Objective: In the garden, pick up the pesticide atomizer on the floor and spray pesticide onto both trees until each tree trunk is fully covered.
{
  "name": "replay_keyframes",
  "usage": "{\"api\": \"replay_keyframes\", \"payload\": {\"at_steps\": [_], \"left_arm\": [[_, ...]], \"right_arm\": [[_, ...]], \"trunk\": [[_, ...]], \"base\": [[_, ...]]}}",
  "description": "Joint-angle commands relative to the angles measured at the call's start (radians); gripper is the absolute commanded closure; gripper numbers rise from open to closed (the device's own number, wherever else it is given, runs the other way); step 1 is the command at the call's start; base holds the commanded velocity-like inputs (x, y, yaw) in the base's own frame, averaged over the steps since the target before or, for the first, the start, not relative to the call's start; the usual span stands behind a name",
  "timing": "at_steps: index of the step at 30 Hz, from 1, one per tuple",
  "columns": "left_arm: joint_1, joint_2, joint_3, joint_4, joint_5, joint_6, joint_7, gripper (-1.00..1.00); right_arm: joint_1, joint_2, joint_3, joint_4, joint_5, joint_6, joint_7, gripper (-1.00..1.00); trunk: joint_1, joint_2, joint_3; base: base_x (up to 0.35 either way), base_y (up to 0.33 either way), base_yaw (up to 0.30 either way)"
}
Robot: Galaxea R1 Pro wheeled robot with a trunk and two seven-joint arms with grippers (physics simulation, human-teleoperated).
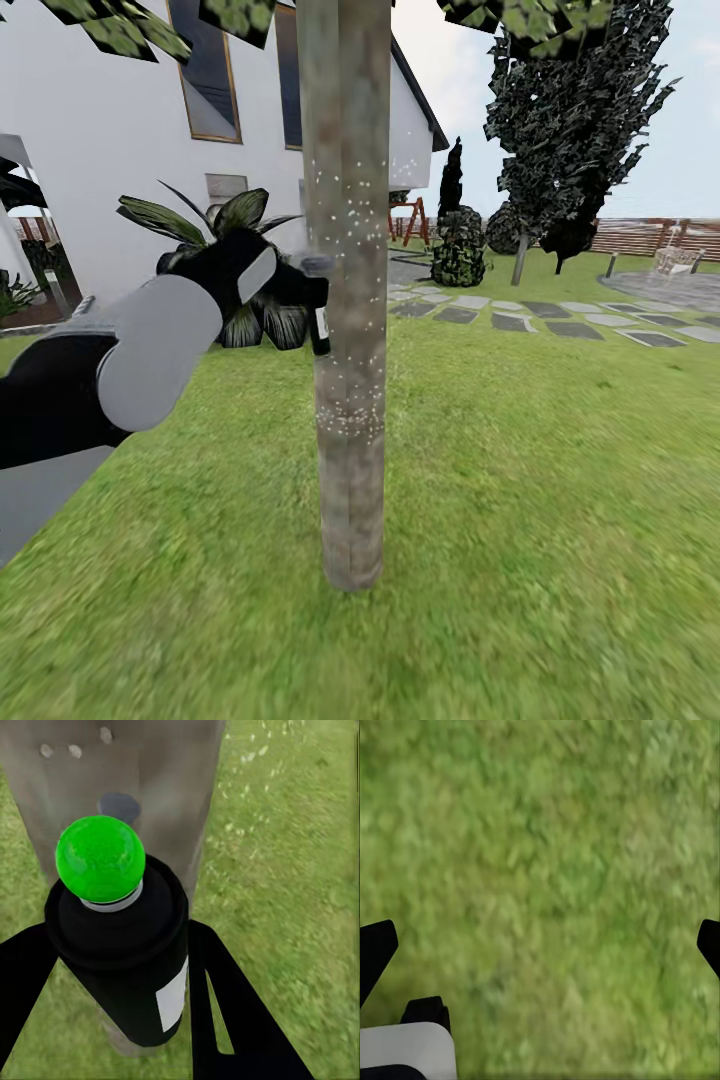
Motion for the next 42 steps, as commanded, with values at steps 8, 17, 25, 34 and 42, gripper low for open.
{"api": "replay_keyframes", "payload": {"at_steps": [8,17,25,34,42], "left_arm": [[0.000,-0.001,0.013,-0.030,0.049,-0.002,0.003,1.00],[0.003,0.000,0.014,0.082,0.049,-0.085,0.004,1.00],[0.035,-0.022,0.012,0.085,0.050,-0.087,0.003,1.00],[0.104,-0.022,0.013,0.085,0.050,-0.155,0.004,1.00],[0.161,-0.022,0.012,0.085,0.047,-0.161,0.005,1.00]], "right_arm": [[0.000,0.000,0.000,0.000,0.000,0.000,0.000,-1.00],[0.000,0.000,0.000,0.000,0.000,0.000,0.000,-1.00],[0.000,0.000,0.000,0.000,0.000,0.000,0.000,-1.00],[0.000,0.002,0.001,0.000,0.001,0.000,0.001,-1.00],[0.000,0.003,0.000,0.000,0.000,0.000,0.002,-1.00]], "trunk": [[0.000,0.000,0.000],[0.000,0.000,0.000],[0.000,0.000,0.000],[0.000,0.000,0.000],[0.000,0.000,0.000]], "base": [[0.000,0.000,0.000],[0.000,0.000,0.000],[0.000,0.000,0.000],[0.000,0.000,0.000],[0.000,0.000,0.000]]}}
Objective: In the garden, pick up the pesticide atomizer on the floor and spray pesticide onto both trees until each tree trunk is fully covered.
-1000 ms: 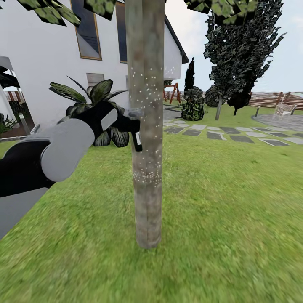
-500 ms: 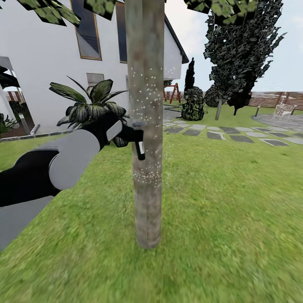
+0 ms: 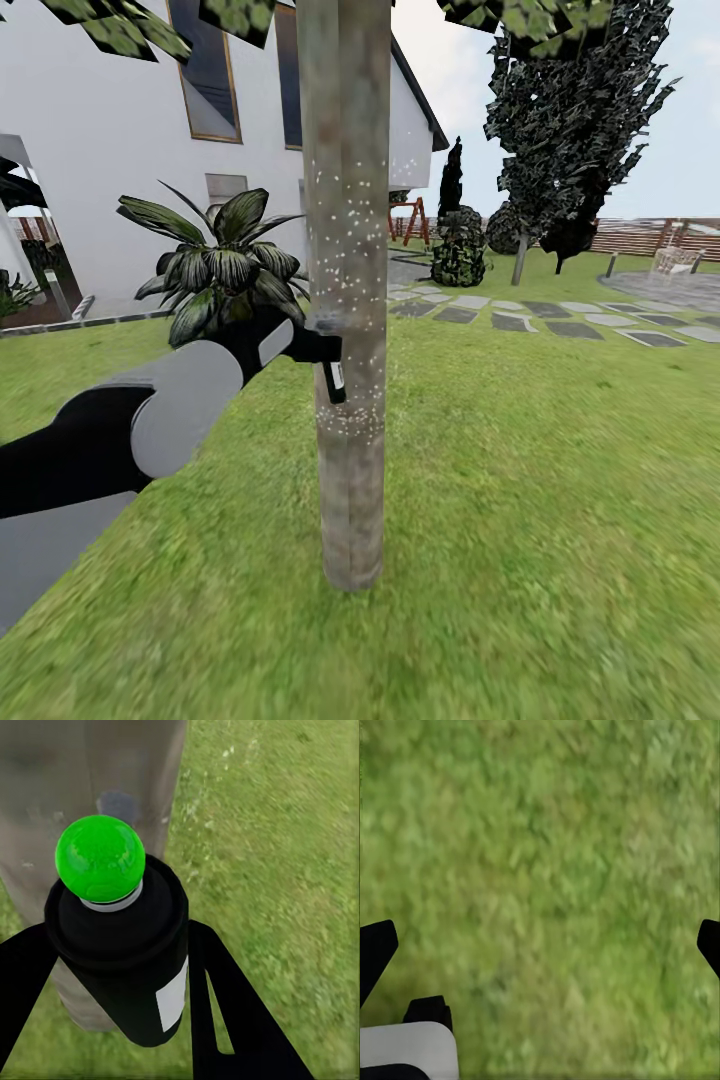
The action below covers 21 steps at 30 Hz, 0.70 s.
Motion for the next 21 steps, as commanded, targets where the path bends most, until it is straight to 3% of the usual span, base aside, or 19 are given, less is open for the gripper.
{"api": "replay_keyframes", "payload": {"at_steps": [1,5,21], "left_arm": [[0.010,0.000,0.002,0.000,0.000,-0.005,0.003,1.00],[0.068,0.000,0.002,0.000,0.000,-0.081,0.004,1.00],[0.188,0.000,0.001,-0.003,-0.005,-0.159,0.010,1.00]], "right_arm": [[0.000,0.000,0.000,0.000,0.000,0.000,0.000,-1.00],[0.000,0.000,0.000,0.000,0.000,0.000,0.000,-1.00],[0.000,-0.001,0.000,0.000,0.000,0.000,0.000,-1.00]], "trunk": [[0.000,0.000,0.000],[0.000,0.000,0.000],[0.000,0.000,0.000]], "base": [[0.000,0.000,0.000],[0.000,0.000,0.000],[0.000,0.000,0.000]]}}
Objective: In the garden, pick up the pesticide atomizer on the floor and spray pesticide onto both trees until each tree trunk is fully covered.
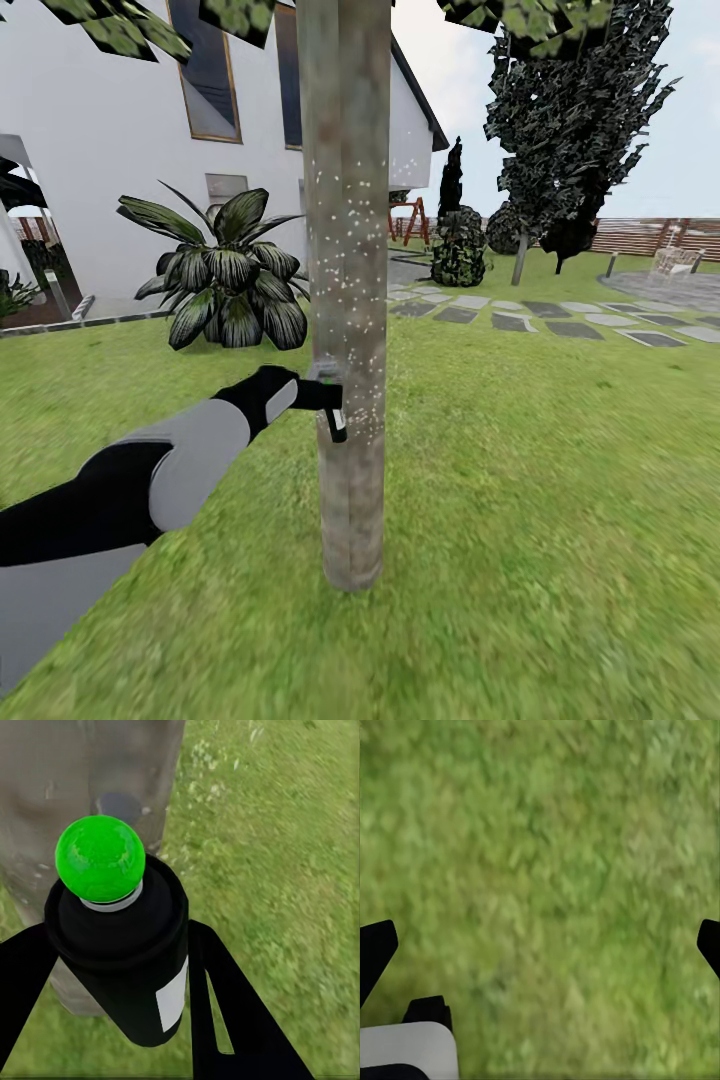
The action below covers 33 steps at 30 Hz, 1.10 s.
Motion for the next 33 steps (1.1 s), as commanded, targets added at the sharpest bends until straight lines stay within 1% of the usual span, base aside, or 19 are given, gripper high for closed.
{"api": "replay_keyframes", "payload": {"at_steps": [1,3,4,5,7,9,10,14,20,23,27,28,29,33], "left_arm": [[0.005,0.003,0.002,0.000,0.000,-0.001,0.003,1.00],[0.019,0.018,0.002,0.000,-0.001,-0.008,0.003,1.00],[0.027,0.040,0.002,0.000,-0.002,-0.042,0.003,1.00],[0.030,0.058,0.002,0.000,-0.002,-0.059,0.003,1.00],[0.031,0.080,0.002,0.000,-0.002,-0.070,0.003,1.00],[0.033,0.112,0.002,0.000,-0.002,-0.076,0.003,1.00],[0.036,0.118,0.002,0.000,-0.002,-0.077,0.003,1.00],[0.049,0.123,0.002,0.000,-0.001,-0.079,0.003,1.00],[0.078,0.124,0.001,0.000,-0.001,-0.080,0.003,1.00],[0.081,0.124,-0.001,-0.011,0.000,-0.079,0.003,1.00],[0.082,0.126,-0.007,-0.098,0.001,-0.056,0.003,1.00],[0.082,0.130,-0.007,-0.125,0.001,-0.031,0.003,1.00],[0.082,0.134,-0.007,-0.178,0.001,0.017,0.002,1.00],[0.082,0.138,-0.009,-0.277,0.001,0.090,0.003,1.00]], "right_arm": [[0.000,0.000,0.000,0.000,0.000,0.000,0.000,-1.00],[0.000,0.000,0.000,0.000,0.000,0.000,0.000,-1.00],[0.000,0.000,0.000,0.000,0.000,0.000,0.000,-1.00],[0.000,0.000,0.000,0.000,0.000,0.000,0.000,-1.00],[0.000,0.000,0.000,0.000,0.000,0.000,0.000,-1.00],[0.000,0.000,0.000,0.000,0.000,0.000,0.000,-1.00],[0.000,0.000,0.000,0.000,-0.001,0.000,0.000,-1.00],[0.000,0.000,0.000,0.000,0.000,0.000,0.000,-1.00],[0.000,0.000,0.000,0.000,0.000,0.000,0.000,-1.00],[0.000,0.000,0.000,0.000,0.000,0.000,0.000,-1.00],[0.000,0.000,0.000,0.000,0.000,0.000,0.000,-1.00],[0.000,0.000,0.000,0.000,-0.001,0.000,0.000,-1.00],[0.000,0.000,0.000,0.000,0.000,0.000,0.000,-1.00],[0.000,0.000,0.000,0.000,0.000,0.000,0.000,-1.00]], "trunk": [[0.000,0.000,0.000],[0.000,0.000,0.000],[0.000,0.000,0.000],[0.000,0.000,0.000],[0.000,0.000,0.000],[0.000,0.000,0.000],[0.000,0.000,0.000],[0.000,0.000,0.000],[0.000,0.000,0.000],[0.000,0.000,0.000],[0.000,0.000,0.000],[0.000,0.000,0.000],[0.000,0.000,0.000],[0.000,0.000,0.000]], "base": [[0.000,0.000,0.000],[0.000,0.000,0.000],[0.000,0.000,0.000],[0.000,0.000,0.000],[0.000,0.000,0.000],[0.000,0.000,0.000],[0.000,0.000,0.000],[0.000,0.000,0.000],[0.000,0.000,0.000],[0.000,0.000,0.000],[0.000,0.000,0.000],[0.000,0.000,0.000],[0.000,0.000,0.000],[0.000,0.000,0.000]]}}
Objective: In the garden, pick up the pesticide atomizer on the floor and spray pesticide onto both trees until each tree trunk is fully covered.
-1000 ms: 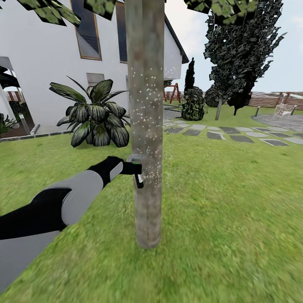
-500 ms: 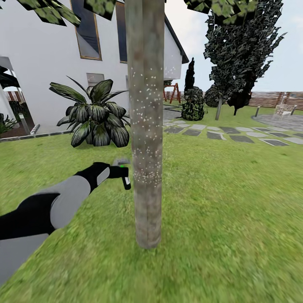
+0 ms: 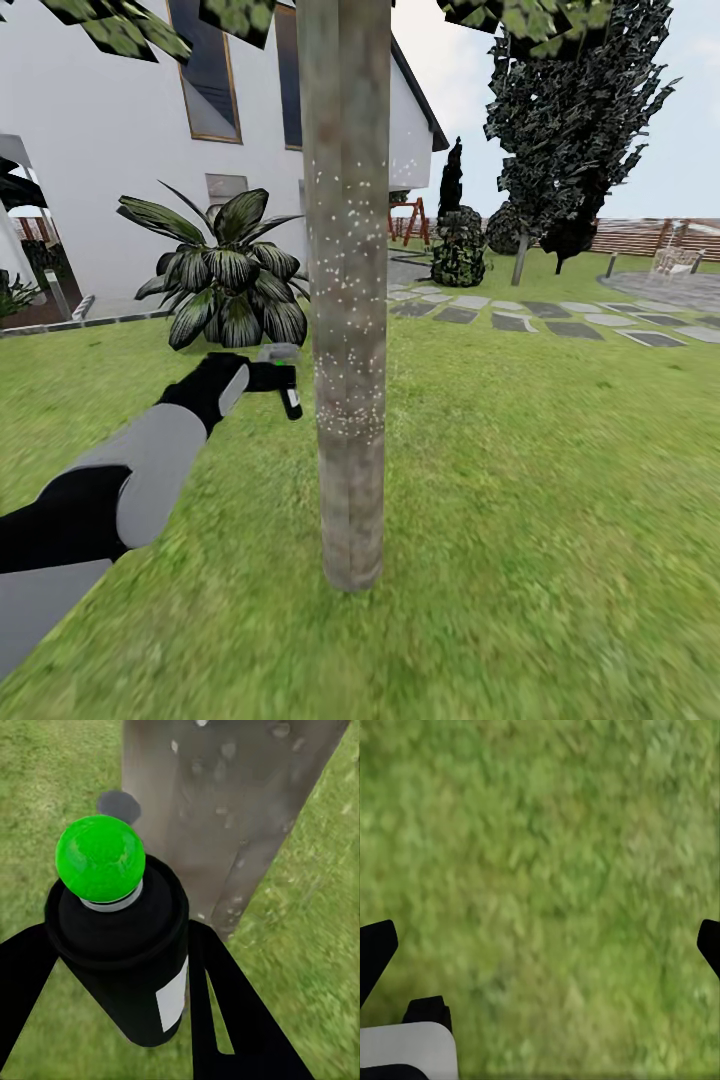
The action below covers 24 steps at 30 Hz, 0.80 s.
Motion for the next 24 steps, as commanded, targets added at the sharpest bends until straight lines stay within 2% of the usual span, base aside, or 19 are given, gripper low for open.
{"api": "replay_keyframes", "payload": {"at_steps": [1,6,8,11,14,17,20,24], "left_arm": [[0.000,0.001,-0.001,-0.046,-0.001,0.030,0.002,1.00],[0.000,-0.002,-0.002,-0.108,0.000,0.052,0.001,1.00],[0.000,-0.002,-0.002,-0.166,0.000,0.071,-0.001,1.00],[0.000,-0.002,-0.003,-0.262,0.001,0.204,0.000,1.00],[0.000,-0.002,-0.003,-0.330,0.001,0.249,0.001,1.00],[0.000,-0.003,-0.003,-0.355,0.000,0.274,0.000,1.00],[-0.001,-0.002,-0.003,-0.361,0.001,0.330,0.001,1.00],[-0.020,-0.003,-0.003,-0.362,0.001,0.348,0.000,1.00]], "right_arm": [[0.000,0.000,0.000,0.000,0.000,0.000,0.000,-1.00],[0.000,0.000,0.000,0.000,0.000,0.000,0.000,-1.00],[0.000,0.000,0.000,0.000,0.000,0.000,0.000,-1.00],[0.000,0.000,0.000,0.000,0.000,0.000,0.000,-1.00],[0.000,0.000,0.000,0.000,0.000,0.000,0.000,-1.00],[0.000,0.000,0.000,0.000,0.000,0.000,0.000,-1.00],[0.000,0.000,0.000,0.000,0.000,0.000,0.000,-1.00],[0.000,0.000,0.000,0.000,0.000,0.000,0.000,-1.00]], "trunk": [[0.000,0.000,0.000],[0.000,0.000,0.000],[0.000,0.000,0.000],[0.000,0.000,0.000],[0.000,0.000,0.000],[0.000,0.000,0.000],[0.000,0.000,0.000],[0.000,0.000,0.000]], "base": [[0.000,0.000,0.000],[0.000,0.000,0.000],[0.000,0.000,0.000],[0.000,0.000,0.000],[0.000,0.000,0.000],[0.000,0.000,0.000],[0.000,0.000,0.000],[0.000,0.000,0.000]]}}
